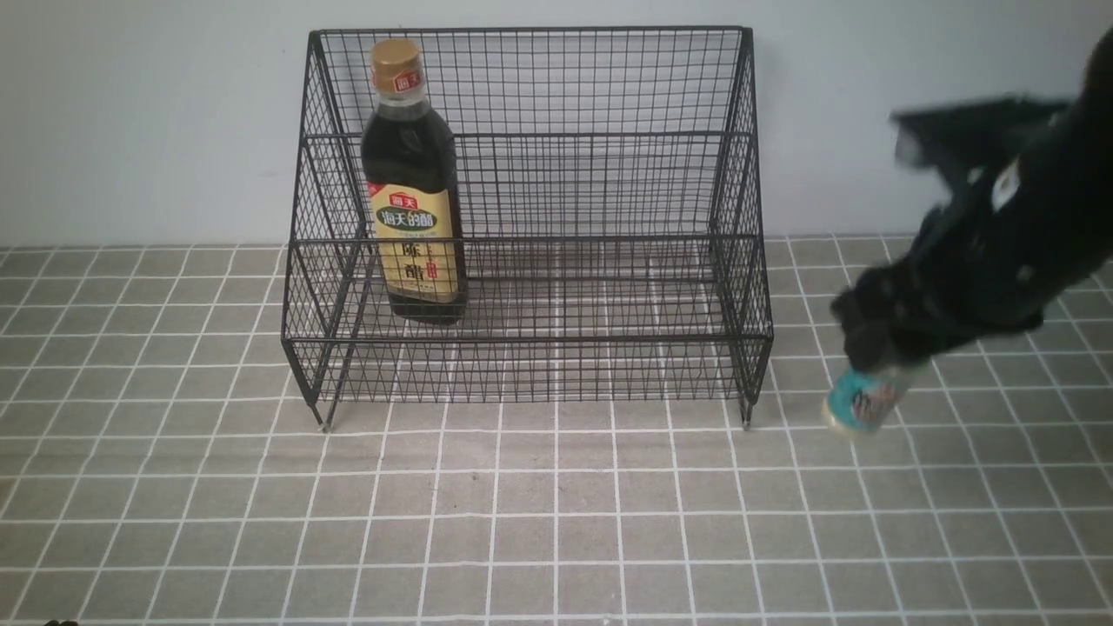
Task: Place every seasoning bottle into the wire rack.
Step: Use the right arm to put the condiment bottle back on the shelf
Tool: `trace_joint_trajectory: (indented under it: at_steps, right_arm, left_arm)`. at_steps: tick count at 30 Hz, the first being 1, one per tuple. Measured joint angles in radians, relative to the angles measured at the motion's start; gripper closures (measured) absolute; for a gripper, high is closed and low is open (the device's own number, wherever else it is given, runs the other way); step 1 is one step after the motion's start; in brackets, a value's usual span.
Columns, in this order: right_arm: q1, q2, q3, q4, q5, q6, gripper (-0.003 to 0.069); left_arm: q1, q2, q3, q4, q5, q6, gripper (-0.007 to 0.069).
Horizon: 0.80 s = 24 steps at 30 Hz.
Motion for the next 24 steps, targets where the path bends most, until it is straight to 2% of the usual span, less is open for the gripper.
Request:
trace_joint_trajectory:
  at_steps: [8, 12, 24]
  right_arm:
    - [0.116, 0.068, -0.245, -0.031, 0.039, 0.016, 0.0306]
    - [0.172, 0.224, -0.390, -0.108, 0.048, 0.023, 0.0306]
    - [0.175, 0.550, -0.539, -0.137, 0.049, 0.043, 0.0306]
  left_arm:
    - [0.000, 0.000, 0.000, 0.000, 0.000, 0.000, 0.0631]
    - [0.000, 0.000, 0.000, 0.000, 0.000, 0.001, 0.0631]
    - [0.000, 0.000, 0.000, 0.000, 0.000, 0.001, 0.0631]
